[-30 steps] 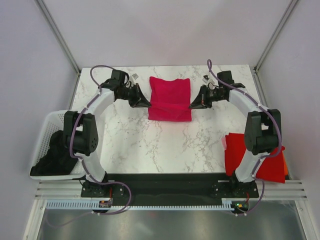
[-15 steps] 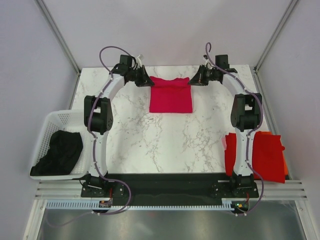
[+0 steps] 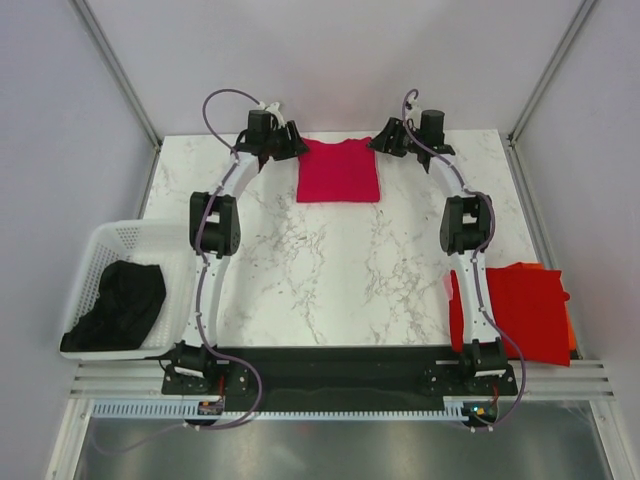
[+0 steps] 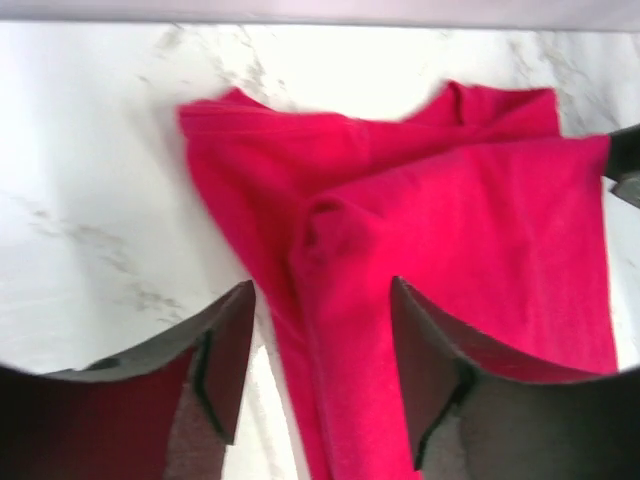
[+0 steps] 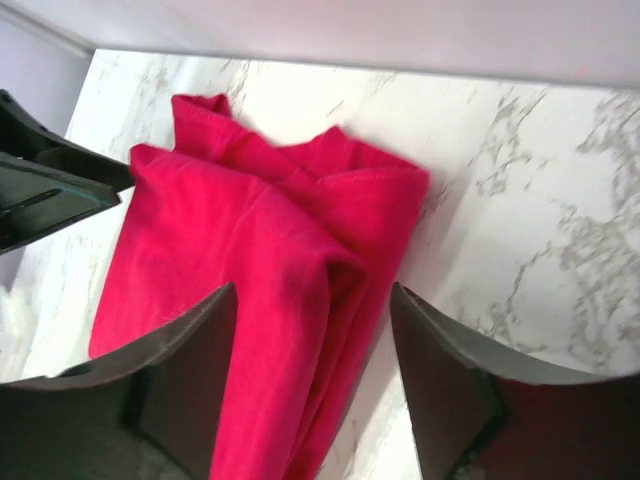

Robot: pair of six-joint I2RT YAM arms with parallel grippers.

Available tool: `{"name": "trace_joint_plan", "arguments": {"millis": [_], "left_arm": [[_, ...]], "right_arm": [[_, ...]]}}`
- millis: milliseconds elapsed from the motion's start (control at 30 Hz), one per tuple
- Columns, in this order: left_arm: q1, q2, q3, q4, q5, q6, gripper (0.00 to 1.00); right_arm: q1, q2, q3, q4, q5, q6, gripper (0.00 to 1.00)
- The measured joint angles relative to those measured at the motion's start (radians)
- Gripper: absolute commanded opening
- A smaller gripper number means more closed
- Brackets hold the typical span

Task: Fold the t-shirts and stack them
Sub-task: Fold the tshirt, then neatly place the folded tshirt to the corner

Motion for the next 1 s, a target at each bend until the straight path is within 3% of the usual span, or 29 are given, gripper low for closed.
{"name": "trace_joint_plan", "arguments": {"millis": [33,67,133,200,400,500,533,633,833,1000], "left_arm": [[-0.001,0.0,0.0,-0.003,-0.027,0.004,0.7],[-0.003,-0.002,0.0,-0.002,-0.057,0.013,0.82],[-0.005,-0.028,-0.014,-0.002,-0.119,0.035,0.85],[-0.009,-0.076,-0.053,-0.005,-0.172,0.057,0.85],[-0.022,-0.33,-0.186,-0.022,-0.201,0.15,0.78],[-0.031,-0.443,-0.214,-0.043,-0.121,0.21,0.53],[-0.036,-0.476,-0.23,-0.045,-0.079,0.228,0.36],[-0.055,-0.523,-0.273,-0.061,0.076,0.26,0.16],[-0.085,-0.454,-0.304,-0.113,0.278,0.264,0.02],[-0.083,-0.352,-0.306,-0.123,0.372,0.257,0.02]], "right_arm": [[0.001,0.014,0.018,0.013,0.012,-0.001,0.74],[0.001,0.02,0.027,0.021,0.023,0.0,0.79],[0.002,0.01,0.029,0.037,0.034,-0.002,0.84],[0.002,-0.024,0.011,0.048,0.034,-0.012,0.98],[-0.01,-0.312,-0.26,0.086,0.009,-0.031,0.98],[-0.026,-0.447,-0.386,0.111,-0.006,-0.026,0.98],[-0.034,-0.468,-0.405,0.122,-0.016,-0.012,0.98],[-0.052,-0.477,-0.436,0.15,-0.033,0.021,0.98],[-0.069,-0.382,-0.446,0.136,-0.048,0.095,0.98],[-0.066,-0.32,-0.459,0.126,-0.066,0.129,0.98]]}}
